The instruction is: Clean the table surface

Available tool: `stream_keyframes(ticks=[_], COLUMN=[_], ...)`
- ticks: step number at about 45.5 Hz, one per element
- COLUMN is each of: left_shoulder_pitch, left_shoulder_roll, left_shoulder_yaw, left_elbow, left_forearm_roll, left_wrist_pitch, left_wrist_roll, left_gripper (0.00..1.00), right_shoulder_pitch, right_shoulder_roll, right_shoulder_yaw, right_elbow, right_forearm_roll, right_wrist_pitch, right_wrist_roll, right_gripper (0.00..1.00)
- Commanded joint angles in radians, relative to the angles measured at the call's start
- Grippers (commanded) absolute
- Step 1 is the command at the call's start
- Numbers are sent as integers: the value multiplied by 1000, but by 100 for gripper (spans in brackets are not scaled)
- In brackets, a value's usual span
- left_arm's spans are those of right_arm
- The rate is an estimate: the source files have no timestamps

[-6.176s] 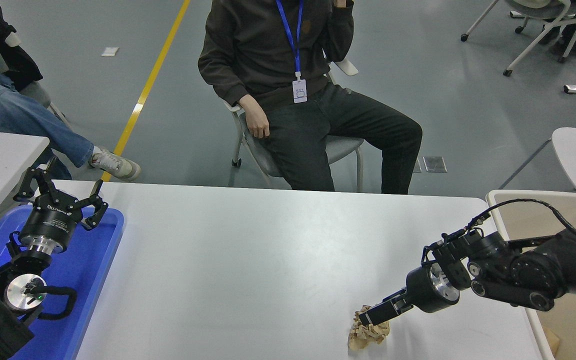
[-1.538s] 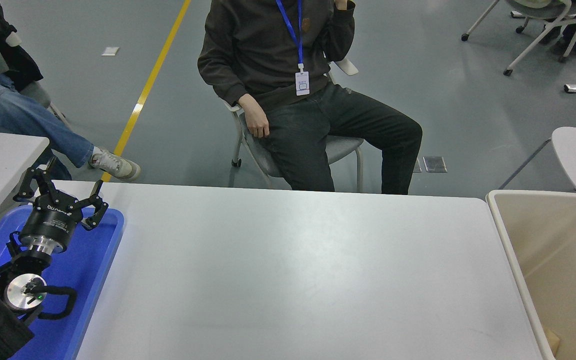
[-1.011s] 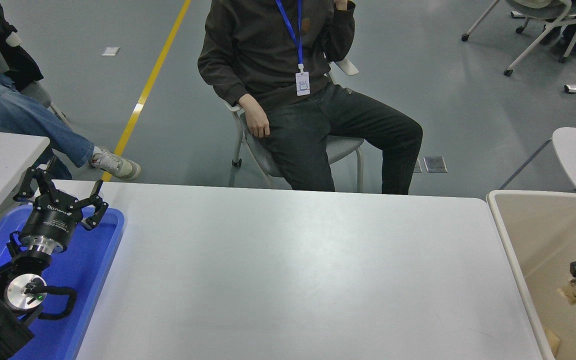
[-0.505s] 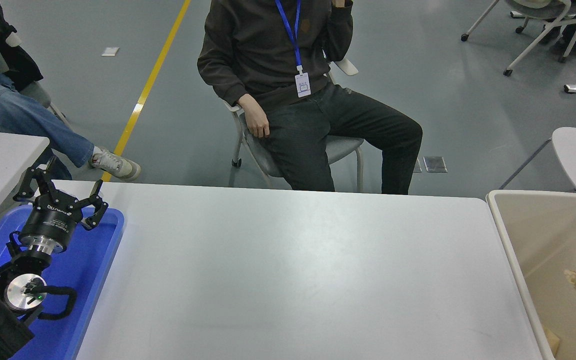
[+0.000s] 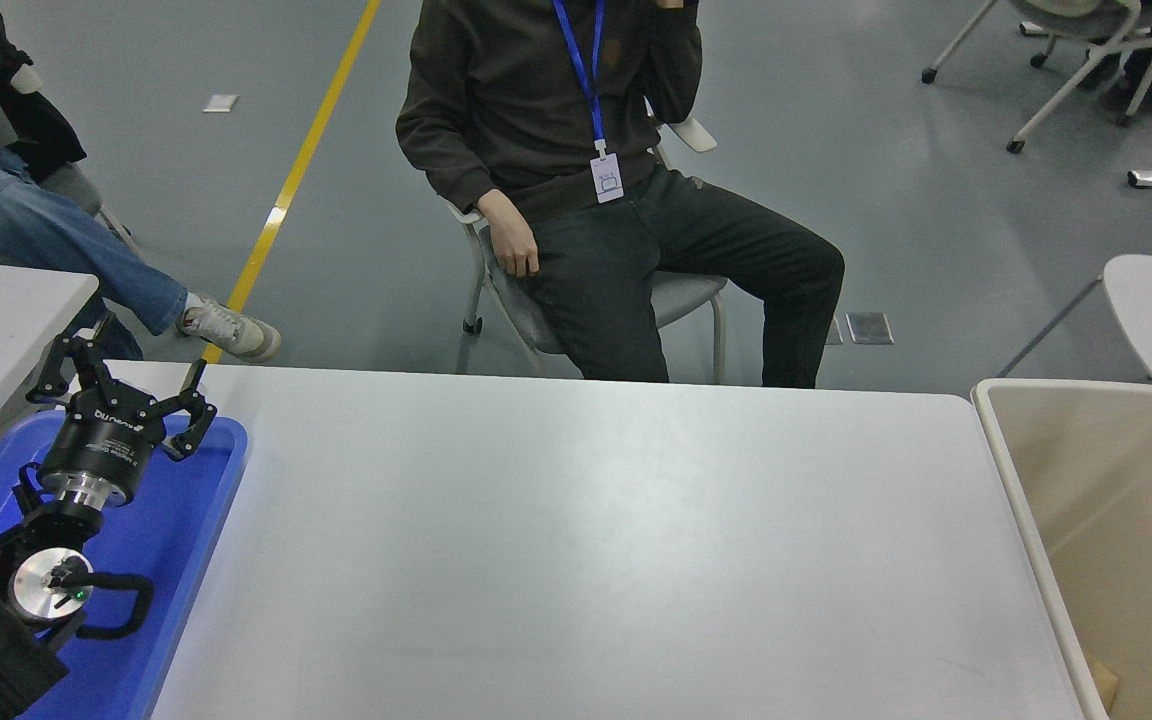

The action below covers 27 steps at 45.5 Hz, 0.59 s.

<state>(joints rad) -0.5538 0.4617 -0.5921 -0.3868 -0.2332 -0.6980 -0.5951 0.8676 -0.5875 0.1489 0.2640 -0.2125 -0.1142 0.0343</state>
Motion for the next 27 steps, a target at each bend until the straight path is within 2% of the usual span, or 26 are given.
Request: stream_keyframes(ticks=[1,13,27], left_shoulder_pitch=[0,0,0], left_shoulder_roll=[0,0,0], left_shoulder_yaw=[0,0,0], left_elbow=[-1,0,0], left_forearm_roll=[0,0,0], left_wrist_pitch=[0,0,0], left_wrist_roll=[0,0,0], left_gripper=[100,100,100], right_shoulder_pitch=[111,126,116], right_shoulder_roll=[-106,-103,-71], right_shoulder_yaw=[279,613,761], right_elbow=[230,431,546], right_forearm_roll=[-1,-4,-4], right_wrist_pitch=[-4,5,7], right_wrist_roll=[1,35,157], right_gripper=[98,98,99])
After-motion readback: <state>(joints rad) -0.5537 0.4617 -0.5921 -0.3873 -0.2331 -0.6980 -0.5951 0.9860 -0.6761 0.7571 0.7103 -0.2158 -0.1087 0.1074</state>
